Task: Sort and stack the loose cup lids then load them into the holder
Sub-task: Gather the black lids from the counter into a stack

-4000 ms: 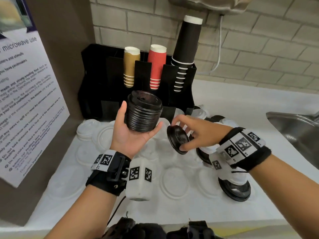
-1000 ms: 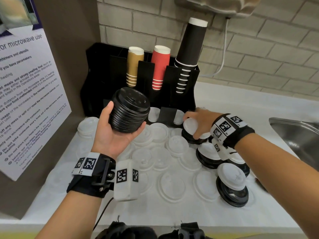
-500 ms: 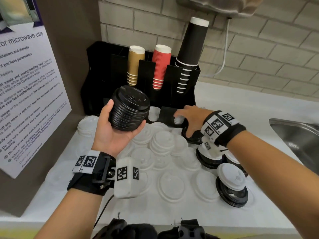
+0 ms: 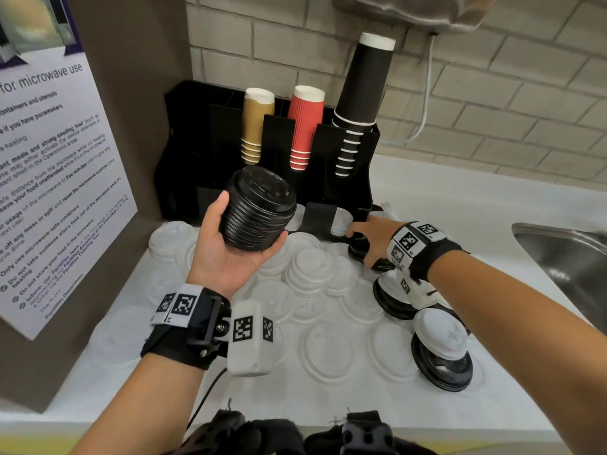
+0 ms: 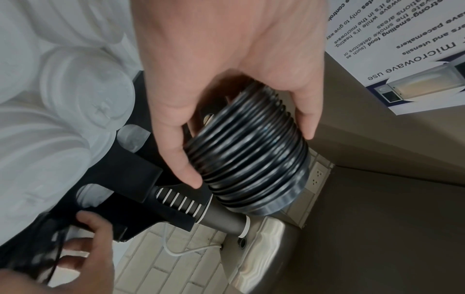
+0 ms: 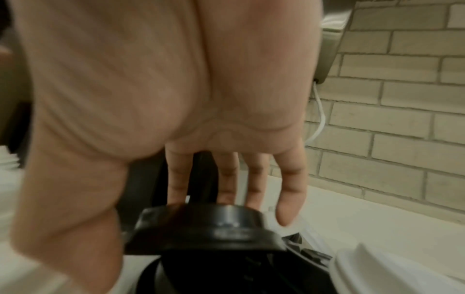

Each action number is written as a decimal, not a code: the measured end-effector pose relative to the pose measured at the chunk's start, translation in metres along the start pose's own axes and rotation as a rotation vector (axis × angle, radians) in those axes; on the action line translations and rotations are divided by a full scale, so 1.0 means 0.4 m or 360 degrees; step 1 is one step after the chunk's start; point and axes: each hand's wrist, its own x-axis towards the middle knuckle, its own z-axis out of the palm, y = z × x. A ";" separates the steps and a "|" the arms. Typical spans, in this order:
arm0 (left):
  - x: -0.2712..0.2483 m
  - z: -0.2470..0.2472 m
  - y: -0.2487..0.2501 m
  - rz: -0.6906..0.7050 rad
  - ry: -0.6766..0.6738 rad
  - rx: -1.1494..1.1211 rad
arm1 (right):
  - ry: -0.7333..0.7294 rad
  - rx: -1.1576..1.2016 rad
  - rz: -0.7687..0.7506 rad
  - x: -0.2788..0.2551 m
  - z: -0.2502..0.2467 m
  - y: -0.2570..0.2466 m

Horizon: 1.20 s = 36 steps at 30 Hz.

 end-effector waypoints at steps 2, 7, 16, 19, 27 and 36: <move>0.000 0.003 -0.004 -0.0013 0.0010 -0.0008 | 0.0104 0.0127 -0.0008 -0.006 -0.006 0.018; 0.002 0.006 -0.018 -0.0044 0.0013 -0.0021 | 0.0062 0.0200 0.0041 -0.008 0.002 0.033; -0.004 -0.002 -0.014 -0.0012 0.0066 -0.0032 | 0.0075 0.0240 0.0150 0.022 0.023 0.001; -0.002 -0.006 -0.020 -0.0017 0.0046 -0.0028 | 0.0153 0.0430 0.0114 -0.014 -0.016 0.021; 0.018 -0.012 -0.036 -0.0090 -0.0064 -0.0021 | 0.0527 0.1759 -0.0651 -0.151 -0.135 -0.052; 0.024 0.002 -0.057 -0.0152 -0.0131 0.0149 | 0.0797 0.1228 -0.1012 -0.174 -0.180 -0.156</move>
